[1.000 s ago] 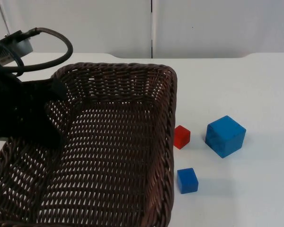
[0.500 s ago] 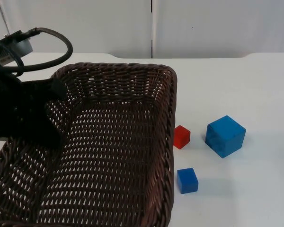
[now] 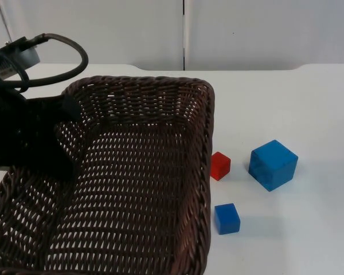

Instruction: Pick up the basket with the left hand and place the largest block into the basket with the right hand.

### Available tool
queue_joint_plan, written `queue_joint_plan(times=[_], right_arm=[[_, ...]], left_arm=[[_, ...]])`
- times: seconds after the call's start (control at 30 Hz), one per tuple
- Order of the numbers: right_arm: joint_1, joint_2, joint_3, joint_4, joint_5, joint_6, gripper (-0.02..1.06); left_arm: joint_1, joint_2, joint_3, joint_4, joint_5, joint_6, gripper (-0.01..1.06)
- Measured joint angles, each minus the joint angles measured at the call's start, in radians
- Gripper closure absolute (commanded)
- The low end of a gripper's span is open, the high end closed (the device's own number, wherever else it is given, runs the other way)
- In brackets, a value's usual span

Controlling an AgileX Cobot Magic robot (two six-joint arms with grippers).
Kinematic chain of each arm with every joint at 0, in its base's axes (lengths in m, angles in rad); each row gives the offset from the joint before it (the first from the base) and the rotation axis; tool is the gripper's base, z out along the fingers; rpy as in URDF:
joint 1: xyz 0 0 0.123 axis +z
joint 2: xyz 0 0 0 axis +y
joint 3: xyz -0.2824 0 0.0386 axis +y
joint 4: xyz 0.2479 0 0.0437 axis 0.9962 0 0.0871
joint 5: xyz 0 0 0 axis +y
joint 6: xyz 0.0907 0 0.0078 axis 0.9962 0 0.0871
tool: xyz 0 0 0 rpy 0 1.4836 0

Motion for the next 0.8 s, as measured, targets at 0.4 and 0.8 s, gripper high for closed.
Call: queue_joint_plan(times=[0.4,0.8], right_arm=[[0.005,0.393,-0.133,0.086,-0.04,-0.072,0.0],[0.236,0.646,-0.152,0.093,-0.238,-0.143,0.0]], left_arm=[[0.0,0.0,0.0,-0.001,-0.002,0.0,1.05],[0.0,0.0,0.0,-0.001,-0.003,0.0,1.05]])
